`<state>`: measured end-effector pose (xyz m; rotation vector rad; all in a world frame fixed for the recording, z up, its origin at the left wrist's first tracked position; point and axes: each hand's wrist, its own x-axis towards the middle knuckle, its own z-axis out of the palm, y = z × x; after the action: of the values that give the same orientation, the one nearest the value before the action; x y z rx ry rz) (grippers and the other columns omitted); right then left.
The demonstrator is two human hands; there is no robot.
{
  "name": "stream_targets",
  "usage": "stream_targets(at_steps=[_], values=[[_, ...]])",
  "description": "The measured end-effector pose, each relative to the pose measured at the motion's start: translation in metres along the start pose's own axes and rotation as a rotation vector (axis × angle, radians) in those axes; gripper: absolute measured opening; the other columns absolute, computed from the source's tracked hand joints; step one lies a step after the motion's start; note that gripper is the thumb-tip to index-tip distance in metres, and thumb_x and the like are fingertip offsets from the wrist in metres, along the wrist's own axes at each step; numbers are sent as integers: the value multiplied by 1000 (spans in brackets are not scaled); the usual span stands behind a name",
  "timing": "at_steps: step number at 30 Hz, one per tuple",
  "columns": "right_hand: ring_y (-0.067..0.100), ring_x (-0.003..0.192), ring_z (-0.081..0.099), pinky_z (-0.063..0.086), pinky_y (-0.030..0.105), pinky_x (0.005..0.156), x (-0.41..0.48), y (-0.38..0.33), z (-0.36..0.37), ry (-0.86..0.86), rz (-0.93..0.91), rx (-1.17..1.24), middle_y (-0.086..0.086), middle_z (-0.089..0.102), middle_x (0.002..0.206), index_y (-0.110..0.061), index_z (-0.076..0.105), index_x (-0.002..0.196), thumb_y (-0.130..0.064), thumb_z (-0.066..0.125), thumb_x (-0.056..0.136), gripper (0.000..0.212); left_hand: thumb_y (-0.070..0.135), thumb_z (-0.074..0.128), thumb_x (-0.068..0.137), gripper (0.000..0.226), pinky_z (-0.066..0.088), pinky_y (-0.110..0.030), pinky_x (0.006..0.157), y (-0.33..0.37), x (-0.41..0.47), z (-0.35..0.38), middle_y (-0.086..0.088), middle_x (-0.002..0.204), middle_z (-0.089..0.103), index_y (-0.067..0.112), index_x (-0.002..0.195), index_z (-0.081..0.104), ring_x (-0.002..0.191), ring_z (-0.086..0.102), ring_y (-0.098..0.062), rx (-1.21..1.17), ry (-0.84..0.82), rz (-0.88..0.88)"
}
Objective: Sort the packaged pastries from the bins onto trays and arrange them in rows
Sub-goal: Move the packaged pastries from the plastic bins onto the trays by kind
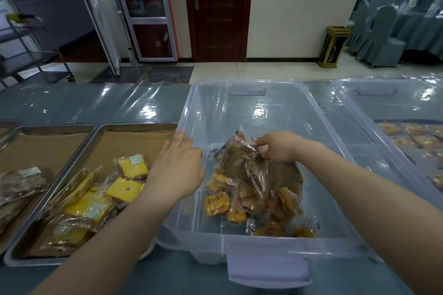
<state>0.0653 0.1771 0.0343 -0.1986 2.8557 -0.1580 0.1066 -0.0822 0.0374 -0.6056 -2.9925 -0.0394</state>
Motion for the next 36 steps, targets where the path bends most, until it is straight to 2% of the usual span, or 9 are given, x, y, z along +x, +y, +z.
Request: stream_targets(at_steps=[9, 15, 17, 19, 21, 24, 27, 30, 36], values=[[29, 115, 54, 38, 30, 75, -5, 4, -17, 236, 79, 178, 7, 55, 135, -30, 51, 135, -28, 46, 97, 38, 35, 45, 92, 51, 16, -39, 114, 2, -4, -7, -2, 152, 25, 21, 140, 35, 143, 11, -19, -177, 79, 7], [22, 109, 60, 47, 36, 91, -28, -4, -36, 350, 71, 411, 4, 60, 129, -28, 54, 132, -26, 51, 96, 36, 26, 49, 93, 58, 13, -33, 115, 0, -13, -18, 4, 154, 23, 25, 145, 25, 143, 10, -13, -470, 264, -44], [12, 98, 62, 47, 29, 85, -36, -12, -46, 425, 19, 462, -1, 65, 120, -29, 55, 131, -23, 52, 96, 36, 27, 47, 93, 62, 10, -34, 117, -7, -19, -22, 5, 155, 18, 27, 148, 16, 144, 7, -11, -467, 312, -42], [-3, 80, 57, 42, 14, 69, -42, -26, -55, 475, -39, 513, -9, 67, 105, -32, 55, 131, -22, 52, 96, 35, 29, 47, 94, 66, 4, -33, 116, -19, -24, -26, 6, 156, 14, 30, 148, 9, 144, 4, -10, -424, 337, -40], [-6, 80, 54, 39, 8, 62, -46, -47, -62, 493, -87, 572, -13, 63, 102, -35, 53, 131, -22, 51, 97, 36, 29, 48, 93, 69, 4, -32, 116, -34, -29, -32, 7, 156, 13, 31, 149, 6, 143, 5, -9, -413, 375, -62], [-8, 84, 55, 41, 6, 67, -46, -88, -69, 526, -179, 624, -21, 59, 100, -36, 54, 129, -19, 52, 97, 36, 26, 53, 92, 72, 12, -34, 116, -59, -41, -44, 7, 156, 17, 34, 148, 8, 143, 10, -10, -477, 425, -98], [1, 93, 59, 47, 22, 78, -41, -131, -73, 532, -262, 649, -22, 62, 101, -45, 54, 122, -21, 52, 96, 35, 28, 55, 90, 73, 23, -38, 113, -91, -57, -50, 10, 154, 19, 40, 146, 9, 141, 16, -12, -539, 485, -161], [5, 92, 61, 50, 26, 78, -28, -178, -74, 506, -317, 635, -12, 66, 100, -48, 52, 120, -24, 51, 97, 34, 24, 56, 90, 70, 32, -43, 108, -133, -76, -47, 13, 151, 25, 45, 142, 14, 137, 27, -12, -617, 535, -201], [6, 86, 57, 44, 17, 68, 10, -280, -53, 460, -329, 505, -12, 63, 98, -39, 54, 127, -26, 53, 96, 34, 22, 59, 88, 68, 45, -37, 85, -239, -120, -16, 7, 135, 44, 44, 140, 21, 117, 49, -20, -607, 521, -320]])
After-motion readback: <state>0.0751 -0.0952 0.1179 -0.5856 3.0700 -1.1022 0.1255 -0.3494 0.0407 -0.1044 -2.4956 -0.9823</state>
